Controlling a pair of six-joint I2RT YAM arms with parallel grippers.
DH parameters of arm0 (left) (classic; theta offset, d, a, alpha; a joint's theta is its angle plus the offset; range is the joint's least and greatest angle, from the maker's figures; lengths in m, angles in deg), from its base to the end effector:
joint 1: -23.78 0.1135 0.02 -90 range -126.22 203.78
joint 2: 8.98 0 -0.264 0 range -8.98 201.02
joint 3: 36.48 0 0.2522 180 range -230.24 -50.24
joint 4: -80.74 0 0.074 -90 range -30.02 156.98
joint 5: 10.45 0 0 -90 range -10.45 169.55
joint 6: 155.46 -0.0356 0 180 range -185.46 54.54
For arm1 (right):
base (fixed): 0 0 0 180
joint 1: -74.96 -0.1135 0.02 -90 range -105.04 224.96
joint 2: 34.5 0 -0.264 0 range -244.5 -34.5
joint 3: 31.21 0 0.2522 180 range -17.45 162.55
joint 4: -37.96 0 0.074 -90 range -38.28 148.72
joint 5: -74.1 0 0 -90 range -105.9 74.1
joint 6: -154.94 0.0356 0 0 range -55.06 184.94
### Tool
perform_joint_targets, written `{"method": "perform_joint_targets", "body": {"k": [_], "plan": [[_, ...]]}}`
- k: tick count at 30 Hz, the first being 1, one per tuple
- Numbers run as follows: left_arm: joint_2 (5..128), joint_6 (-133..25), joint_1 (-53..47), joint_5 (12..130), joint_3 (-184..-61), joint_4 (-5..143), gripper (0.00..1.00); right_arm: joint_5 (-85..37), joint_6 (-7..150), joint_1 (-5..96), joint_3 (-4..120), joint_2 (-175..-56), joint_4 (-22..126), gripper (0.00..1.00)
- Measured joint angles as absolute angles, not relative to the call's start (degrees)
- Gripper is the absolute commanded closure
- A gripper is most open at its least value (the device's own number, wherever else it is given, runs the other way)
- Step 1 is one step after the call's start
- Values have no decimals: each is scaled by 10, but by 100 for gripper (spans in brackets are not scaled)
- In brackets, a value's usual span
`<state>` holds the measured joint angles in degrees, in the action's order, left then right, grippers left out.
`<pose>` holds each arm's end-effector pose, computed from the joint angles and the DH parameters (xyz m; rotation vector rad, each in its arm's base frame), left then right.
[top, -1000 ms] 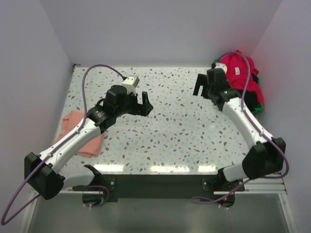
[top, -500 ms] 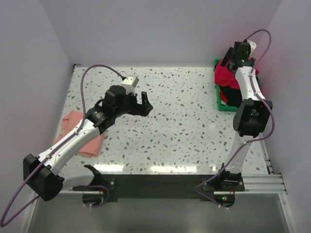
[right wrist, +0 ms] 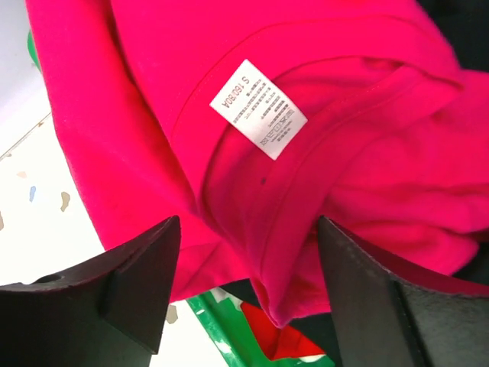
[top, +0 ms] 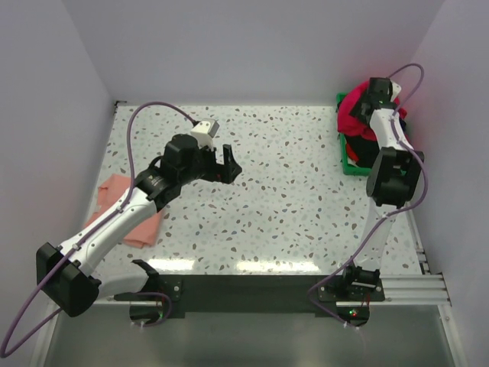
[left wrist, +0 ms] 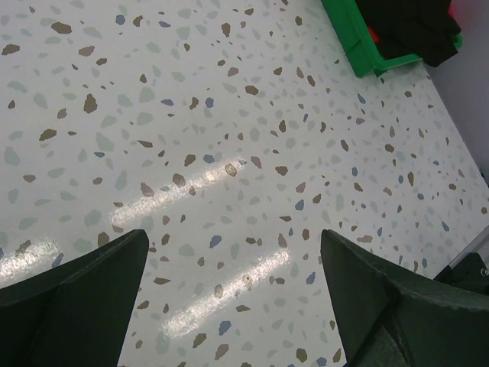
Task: Fold and stack the t-shirts
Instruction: Grab the tshirt from the pile
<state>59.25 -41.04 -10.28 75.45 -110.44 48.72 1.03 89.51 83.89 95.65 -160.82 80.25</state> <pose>0.2233 -0.1540 0.3353 0.2233 2.0918 -0.7040 0.5014 -0.0893 0.2566 0.7969 2.1244 -0.1958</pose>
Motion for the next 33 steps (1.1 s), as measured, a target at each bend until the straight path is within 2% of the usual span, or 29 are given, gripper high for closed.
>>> {"method": "perform_joint_targets", "body": {"k": [6, 10, 12, 19, 26, 33], "plan": [[592, -410, -102, 754, -1104, 489, 0, 4, 906, 838, 956, -1615, 797, 73], [592, -410, -101, 754, -1104, 489, 0, -1, 908, 839, 958, -1615, 798, 95], [592, -410, -100, 754, -1104, 489, 0, -4, 907, 839, 963, -1615, 805, 100], [592, -410, -100, 759, -1104, 489, 0, -33, 907, 839, 972, -1574, 817, 100], [587, -403, -95, 774, -1104, 489, 0, -81, 906, 822, 972, -1425, 815, 100], [575, -385, -78, 786, -1104, 489, 0, -119, 900, 681, 965, -1232, 796, 100]]}}
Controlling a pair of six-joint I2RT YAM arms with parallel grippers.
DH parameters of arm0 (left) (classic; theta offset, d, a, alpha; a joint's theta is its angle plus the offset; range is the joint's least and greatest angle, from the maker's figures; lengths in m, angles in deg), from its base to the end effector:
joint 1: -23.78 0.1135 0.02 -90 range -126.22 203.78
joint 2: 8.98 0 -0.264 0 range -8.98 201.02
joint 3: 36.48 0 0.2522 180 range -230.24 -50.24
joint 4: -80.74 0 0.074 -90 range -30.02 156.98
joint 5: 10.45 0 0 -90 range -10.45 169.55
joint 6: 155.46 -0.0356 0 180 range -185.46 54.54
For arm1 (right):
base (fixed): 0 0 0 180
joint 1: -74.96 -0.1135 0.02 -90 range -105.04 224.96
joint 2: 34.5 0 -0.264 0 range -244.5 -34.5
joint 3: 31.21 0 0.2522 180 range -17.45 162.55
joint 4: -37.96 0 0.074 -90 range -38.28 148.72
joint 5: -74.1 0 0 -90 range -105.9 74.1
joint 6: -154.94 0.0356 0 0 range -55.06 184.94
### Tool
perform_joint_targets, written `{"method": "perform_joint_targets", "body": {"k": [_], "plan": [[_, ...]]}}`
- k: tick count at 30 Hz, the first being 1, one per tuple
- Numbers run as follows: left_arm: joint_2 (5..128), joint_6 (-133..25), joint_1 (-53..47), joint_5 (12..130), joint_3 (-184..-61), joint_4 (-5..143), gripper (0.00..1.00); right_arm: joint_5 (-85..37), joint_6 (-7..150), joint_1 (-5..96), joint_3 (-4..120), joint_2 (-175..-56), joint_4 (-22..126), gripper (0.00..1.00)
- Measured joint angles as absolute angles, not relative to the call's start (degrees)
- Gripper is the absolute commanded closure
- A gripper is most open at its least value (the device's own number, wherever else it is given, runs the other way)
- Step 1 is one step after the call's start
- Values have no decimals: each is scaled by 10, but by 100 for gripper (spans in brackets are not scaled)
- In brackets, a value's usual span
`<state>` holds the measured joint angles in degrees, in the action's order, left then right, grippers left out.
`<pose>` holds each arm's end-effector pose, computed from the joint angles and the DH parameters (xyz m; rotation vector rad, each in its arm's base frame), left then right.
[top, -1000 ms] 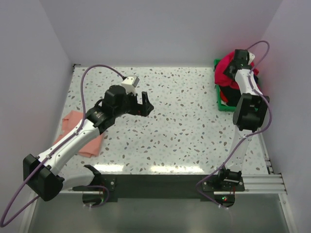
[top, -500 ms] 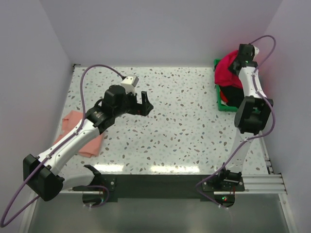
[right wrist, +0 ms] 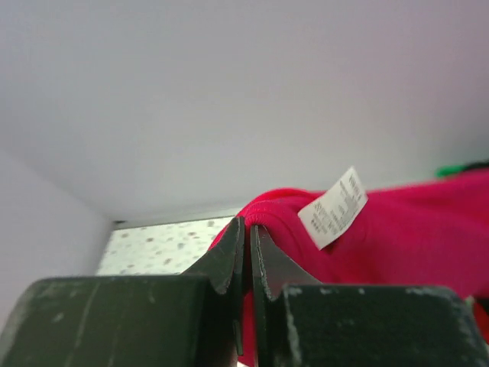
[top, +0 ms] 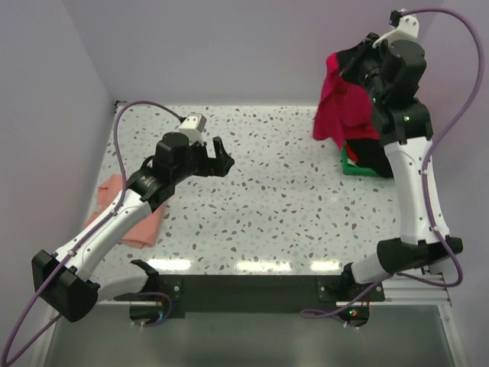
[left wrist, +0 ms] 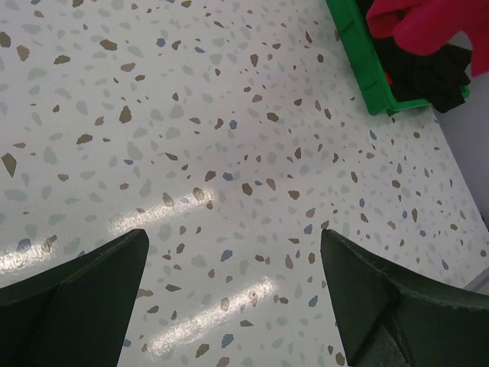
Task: Fold and stack the t-shirts
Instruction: Grab the tshirt from the pile, then move the tshirt to the center of the board
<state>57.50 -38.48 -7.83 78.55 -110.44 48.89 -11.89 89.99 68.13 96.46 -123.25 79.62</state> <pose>0.2250 -0.1392 0.3432 0.0948 2.0582 -0.6657 0.3179 0.0356 0.5306 0.3119 1.6012 0.3719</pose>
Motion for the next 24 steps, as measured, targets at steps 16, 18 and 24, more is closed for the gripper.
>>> {"method": "perform_joint_targets", "body": {"k": [16, 18, 24], "plan": [[554, -336, -65, 797, -1074, 502, 2, -202, 940, 644, 828, -1108, 751, 100], [560, -328, -65, 787, -1063, 511, 3, -207, 940, 645, 796, -1132, 751, 100], [577, -301, -64, 743, -1016, 546, 5, -239, 940, 616, 742, -1223, 756, 100]]}}
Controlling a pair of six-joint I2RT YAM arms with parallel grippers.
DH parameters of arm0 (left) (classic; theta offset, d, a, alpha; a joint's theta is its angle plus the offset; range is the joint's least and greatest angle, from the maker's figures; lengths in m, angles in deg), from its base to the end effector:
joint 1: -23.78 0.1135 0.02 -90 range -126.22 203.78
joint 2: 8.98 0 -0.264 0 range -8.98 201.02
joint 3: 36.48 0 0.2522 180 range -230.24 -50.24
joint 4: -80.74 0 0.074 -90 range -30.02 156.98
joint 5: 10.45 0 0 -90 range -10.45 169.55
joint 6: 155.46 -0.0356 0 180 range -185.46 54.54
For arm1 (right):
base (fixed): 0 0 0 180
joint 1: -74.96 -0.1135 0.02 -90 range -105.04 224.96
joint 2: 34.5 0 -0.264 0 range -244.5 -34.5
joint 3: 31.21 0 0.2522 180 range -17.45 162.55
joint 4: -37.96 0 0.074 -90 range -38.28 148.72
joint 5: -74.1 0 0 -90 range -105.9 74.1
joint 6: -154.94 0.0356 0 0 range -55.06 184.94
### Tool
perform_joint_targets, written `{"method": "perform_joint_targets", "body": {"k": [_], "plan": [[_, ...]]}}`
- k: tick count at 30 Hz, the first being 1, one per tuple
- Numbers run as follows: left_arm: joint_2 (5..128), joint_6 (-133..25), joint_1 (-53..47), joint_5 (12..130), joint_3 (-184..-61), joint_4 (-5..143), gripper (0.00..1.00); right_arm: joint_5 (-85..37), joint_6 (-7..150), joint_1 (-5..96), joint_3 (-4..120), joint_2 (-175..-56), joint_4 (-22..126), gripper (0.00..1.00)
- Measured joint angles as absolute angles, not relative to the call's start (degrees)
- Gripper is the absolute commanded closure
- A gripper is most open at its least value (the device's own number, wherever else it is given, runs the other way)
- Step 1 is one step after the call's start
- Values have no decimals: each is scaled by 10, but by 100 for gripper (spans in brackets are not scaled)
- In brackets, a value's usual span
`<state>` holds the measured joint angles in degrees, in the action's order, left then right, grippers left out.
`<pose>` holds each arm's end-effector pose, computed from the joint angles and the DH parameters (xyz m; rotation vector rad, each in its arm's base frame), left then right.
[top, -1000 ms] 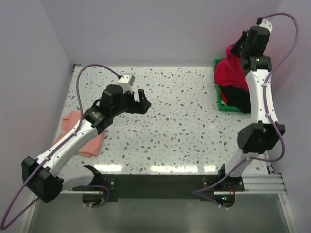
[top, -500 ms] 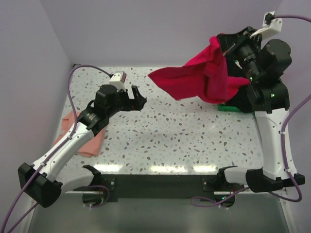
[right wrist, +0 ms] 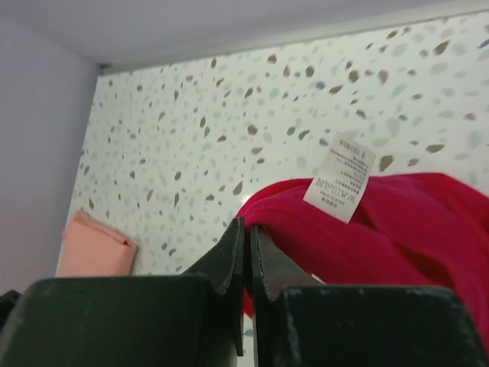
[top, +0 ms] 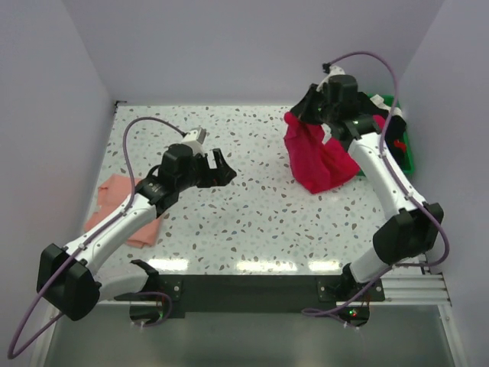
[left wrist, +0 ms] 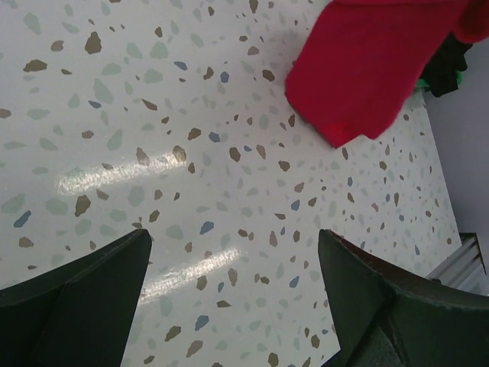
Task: Fold and stack the t-shirts
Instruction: Move the tshirt to the center of the board
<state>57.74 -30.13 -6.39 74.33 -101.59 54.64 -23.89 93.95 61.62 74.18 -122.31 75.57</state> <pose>0.2272 -0.1358 0.2980 -0.0376 2.1499 -0.7851 0.3423 0.0863 0.4161 0.1728 1.9604 0.6249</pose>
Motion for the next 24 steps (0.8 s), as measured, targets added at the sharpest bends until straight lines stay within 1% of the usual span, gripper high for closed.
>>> {"method": "perform_joint_targets", "body": {"k": [4, 8, 11, 14, 15, 16, 17, 18, 19, 21, 22, 23, 24], "plan": [[579, -288, -64, 738, -1001, 551, 5, -222, 930, 503, 745, -1284, 757, 100], [556, -270, -62, 780, -999, 539, 4, -207, 923, 380, 786, -1352, 762, 100], [499, -251, -50, 836, -993, 518, 4, -200, 923, 320, 831, -1402, 761, 100], [441, -237, -29, 885, -986, 507, 2, -202, 924, 294, 865, -1442, 762, 99], [429, -233, -24, 897, -985, 505, 2, -202, 924, 292, 880, -1457, 764, 95], [425, -230, -22, 906, -984, 504, 2, -202, 924, 292, 892, -1470, 765, 89], [423, -230, -21, 911, -984, 501, 2, -201, 925, 294, 908, -1486, 767, 74], [425, -229, -21, 915, -984, 497, 2, -201, 927, 296, 924, -1500, 770, 65], [430, -228, -21, 916, -983, 495, 2, -199, 924, 298, 940, -1515, 776, 53], [448, -228, -21, 915, -979, 493, 2, -195, 915, 301, 963, -1532, 789, 45], [460, -228, -21, 914, -974, 493, 2, -188, 910, 304, 967, -1534, 796, 42], [472, -228, -21, 913, -968, 492, 6, -180, 907, 307, 966, -1533, 804, 39], [483, -227, -21, 911, -961, 492, 7, -175, 904, 310, 962, -1529, 807, 39]]}}
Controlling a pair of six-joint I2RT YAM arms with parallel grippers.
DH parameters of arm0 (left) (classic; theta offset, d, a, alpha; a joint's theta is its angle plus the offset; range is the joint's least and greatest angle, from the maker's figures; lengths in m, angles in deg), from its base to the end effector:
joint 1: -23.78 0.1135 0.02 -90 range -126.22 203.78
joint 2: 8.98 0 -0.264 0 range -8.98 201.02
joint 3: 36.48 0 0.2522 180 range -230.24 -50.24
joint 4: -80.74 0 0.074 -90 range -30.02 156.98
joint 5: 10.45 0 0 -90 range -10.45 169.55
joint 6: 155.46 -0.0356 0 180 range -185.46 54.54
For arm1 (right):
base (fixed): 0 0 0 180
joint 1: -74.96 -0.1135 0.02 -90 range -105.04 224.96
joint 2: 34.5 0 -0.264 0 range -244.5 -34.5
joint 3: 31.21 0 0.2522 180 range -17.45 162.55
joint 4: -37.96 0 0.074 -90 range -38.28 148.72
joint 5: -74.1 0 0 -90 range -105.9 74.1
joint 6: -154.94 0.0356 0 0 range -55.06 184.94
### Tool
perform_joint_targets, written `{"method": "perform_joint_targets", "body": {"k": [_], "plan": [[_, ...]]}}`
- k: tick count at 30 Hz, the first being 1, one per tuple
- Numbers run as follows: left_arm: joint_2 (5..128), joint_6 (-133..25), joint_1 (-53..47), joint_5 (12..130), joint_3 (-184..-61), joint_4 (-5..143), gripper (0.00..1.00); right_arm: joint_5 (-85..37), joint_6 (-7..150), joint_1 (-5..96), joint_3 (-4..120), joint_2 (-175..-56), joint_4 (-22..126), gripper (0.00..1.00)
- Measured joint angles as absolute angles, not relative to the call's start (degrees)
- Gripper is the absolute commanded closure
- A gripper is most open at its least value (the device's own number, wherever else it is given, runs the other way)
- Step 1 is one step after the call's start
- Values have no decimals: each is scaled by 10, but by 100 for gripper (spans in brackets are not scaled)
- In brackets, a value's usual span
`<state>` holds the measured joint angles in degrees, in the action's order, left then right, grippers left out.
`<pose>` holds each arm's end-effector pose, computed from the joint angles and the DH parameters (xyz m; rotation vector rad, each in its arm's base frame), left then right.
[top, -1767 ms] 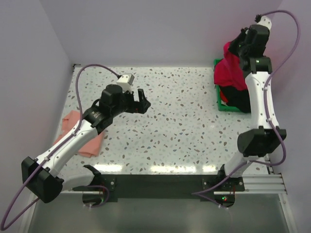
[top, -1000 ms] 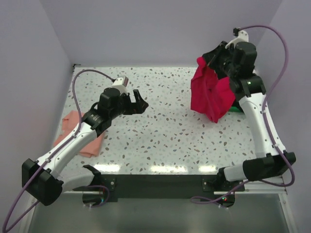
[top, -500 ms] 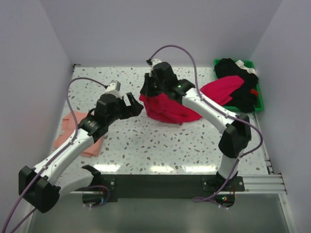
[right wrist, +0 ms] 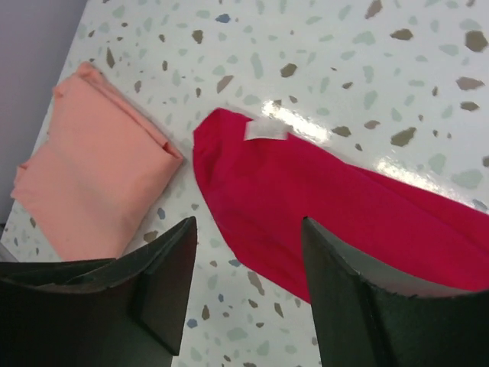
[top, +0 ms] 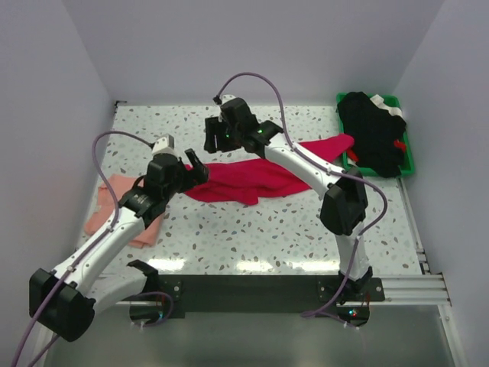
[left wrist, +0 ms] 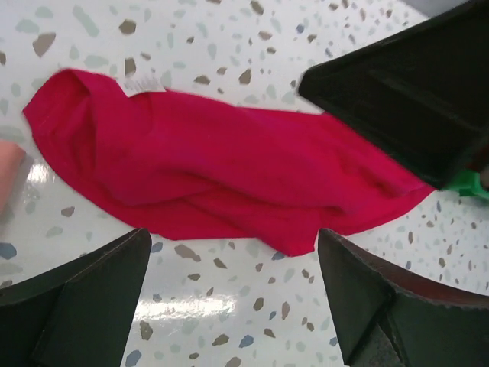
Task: Fold and stack the t-shirts
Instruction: Move the tshirt to the center of the board, then flatten the tshirt out
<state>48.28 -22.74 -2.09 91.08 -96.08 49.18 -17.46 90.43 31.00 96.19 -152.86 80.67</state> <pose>0.2049 -0.0914 0.2927 -0.4324 2.0671 -0.5208 0.3489 0.3378 0.3247 -0.3773 2.2181 0.7114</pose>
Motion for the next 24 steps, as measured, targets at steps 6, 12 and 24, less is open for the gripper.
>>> {"method": "perform_joint_targets", "body": {"k": [6, 12, 24], "plan": [[550, -220, -21, 869, -903, 513, 20, -147, 902, 371, 779, -1411, 785, 39], [677, -209, -42, 827, -902, 561, 23, -86, 901, 436, 599, -1324, 767, 41], [847, -204, -55, 848, -1062, 575, 28, -56, 896, 466, 450, -1296, 739, 40]]}}
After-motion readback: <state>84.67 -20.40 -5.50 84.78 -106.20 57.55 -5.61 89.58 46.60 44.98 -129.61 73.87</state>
